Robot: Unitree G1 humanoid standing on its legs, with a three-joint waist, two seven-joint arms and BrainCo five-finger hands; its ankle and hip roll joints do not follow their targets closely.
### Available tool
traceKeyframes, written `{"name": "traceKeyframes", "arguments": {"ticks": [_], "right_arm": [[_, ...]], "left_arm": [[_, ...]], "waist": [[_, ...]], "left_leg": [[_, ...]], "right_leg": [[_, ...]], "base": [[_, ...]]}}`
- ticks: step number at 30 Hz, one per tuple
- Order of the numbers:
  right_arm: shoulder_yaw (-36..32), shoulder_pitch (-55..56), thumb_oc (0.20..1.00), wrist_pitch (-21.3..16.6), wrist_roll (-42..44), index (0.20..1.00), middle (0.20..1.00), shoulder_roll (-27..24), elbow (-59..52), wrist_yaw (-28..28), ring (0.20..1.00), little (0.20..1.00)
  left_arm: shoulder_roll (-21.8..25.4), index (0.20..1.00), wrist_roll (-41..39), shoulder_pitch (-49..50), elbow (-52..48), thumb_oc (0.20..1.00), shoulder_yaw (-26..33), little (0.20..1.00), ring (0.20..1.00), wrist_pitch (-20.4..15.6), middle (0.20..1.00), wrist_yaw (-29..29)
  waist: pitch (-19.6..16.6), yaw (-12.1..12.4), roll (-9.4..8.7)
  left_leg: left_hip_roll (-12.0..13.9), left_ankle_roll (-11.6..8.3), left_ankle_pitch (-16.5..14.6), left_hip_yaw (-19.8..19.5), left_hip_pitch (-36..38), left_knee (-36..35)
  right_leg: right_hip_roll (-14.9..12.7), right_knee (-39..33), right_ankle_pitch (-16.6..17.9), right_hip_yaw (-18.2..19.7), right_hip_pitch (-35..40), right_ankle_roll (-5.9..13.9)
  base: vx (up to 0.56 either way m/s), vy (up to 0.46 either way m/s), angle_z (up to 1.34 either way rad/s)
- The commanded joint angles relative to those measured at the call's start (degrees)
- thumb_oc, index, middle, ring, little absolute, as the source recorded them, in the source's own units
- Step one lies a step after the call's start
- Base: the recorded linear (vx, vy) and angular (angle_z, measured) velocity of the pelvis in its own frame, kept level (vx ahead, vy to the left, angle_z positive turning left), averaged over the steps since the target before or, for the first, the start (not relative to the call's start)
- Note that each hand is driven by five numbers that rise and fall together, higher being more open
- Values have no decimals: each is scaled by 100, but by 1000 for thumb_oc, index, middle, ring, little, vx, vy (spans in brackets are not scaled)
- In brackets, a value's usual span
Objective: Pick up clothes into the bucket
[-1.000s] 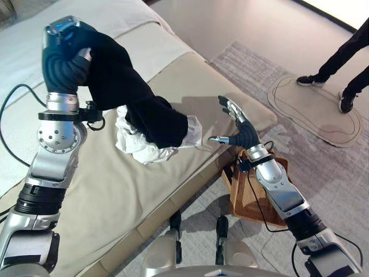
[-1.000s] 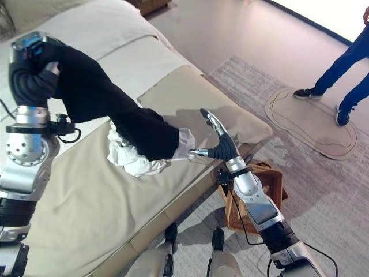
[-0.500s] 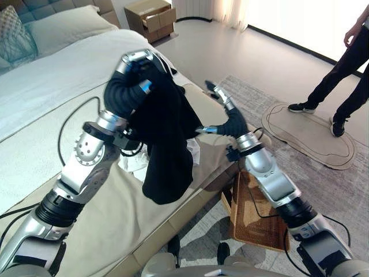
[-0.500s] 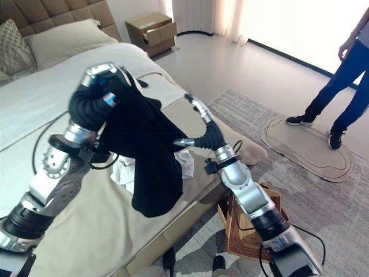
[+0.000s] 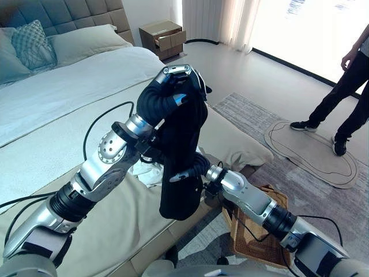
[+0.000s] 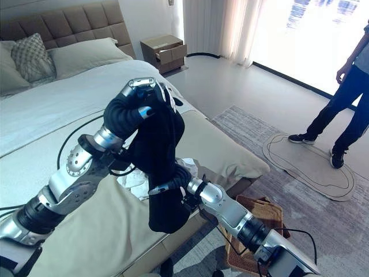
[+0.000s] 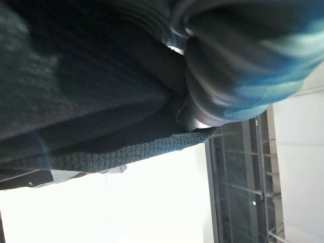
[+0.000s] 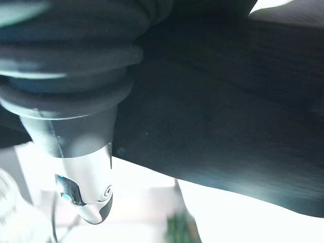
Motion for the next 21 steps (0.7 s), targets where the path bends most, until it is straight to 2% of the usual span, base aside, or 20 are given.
{"name": "traceKeyframes", "arguments": {"ticks": [1,2,3,8,13,14,15,16,17,21], "right_arm": [[343,-651,555,44,581,555,555,13,-79,510,555,555],[343,-654,438,44,583,438,438,10,-80,510,438,438],[345,-726,200,23,578,200,200,-146,-126,547,200,200],[61,-567,200,-92,328,200,200,-285,-157,405,200,200],[-1198,149,200,-359,-241,200,200,-509,-543,-133,200,200],[-1202,163,200,-354,-244,200,200,-515,-554,-136,200,200],[-1782,395,200,-438,-313,200,200,-660,-623,-400,200,200],[-1788,411,200,-430,-314,200,200,-668,-639,-403,200,200],[-2179,541,200,-515,-360,200,200,-736,-665,-541,200,200],[-3056,754,200,-711,-177,200,200,-852,-776,-932,200,200]], "left_arm": [[-87,200,-73,-1032,281,200,75,200,200,-495,200,82],[-88,200,-73,-1036,283,200,75,200,200,-496,200,81],[-92,200,-71,-1055,323,200,114,200,200,-507,200,80],[-185,200,-120,-901,266,200,327,200,200,-499,200,88],[-318,200,-59,-344,136,200,889,200,200,-452,200,158],[-322,200,-57,-338,130,200,886,200,200,-449,200,159],[-383,200,-85,-49,101,200,1114,200,200,-437,200,148],[-389,200,-83,-41,94,200,1112,200,200,-433,200,149],[-450,200,-95,153,92,200,1253,200,200,-416,200,134],[-627,200,-94,685,143,200,1685,200,200,-396,200,151]], "waist": [[-14,174,-328],[-10,171,-326],[-17,176,-340],[-48,134,-333],[-151,41,-319],[-154,46,-317],[-187,16,-324],[-190,22,-320],[-222,-1,-327],[-270,-18,-339]], "left_leg": [[-121,-8,-601,127,367,200],[-121,-8,-601,124,368,200],[-124,-5,-600,111,371,194],[-116,0,-614,142,389,198],[-98,19,-657,195,446,194],[-97,19,-659,196,451,194],[-94,21,-668,211,474,193],[-93,21,-671,212,479,193],[-86,21,-685,229,499,187],[-70,21,-707,248,552,168]], "right_leg": [[-285,711,-203,101,-475,137],[-285,711,-204,98,-472,137],[-292,702,-198,78,-459,146],[-293,672,-185,96,-437,161],[-285,616,-198,138,-377,171],[-284,616,-199,138,-373,171],[-277,608,-209,141,-344,167],[-276,608,-211,142,-340,167],[-274,596,-225,149,-319,164],[-267,570,-240,154,-270,151]], "base": [[-5,-7,18],[1,-7,16],[4,-2,15],[4,2,3],[7,2,0],[28,10,-4],[17,7,-3],[34,7,-3],[0,0,0],[20,1,-3]]}}
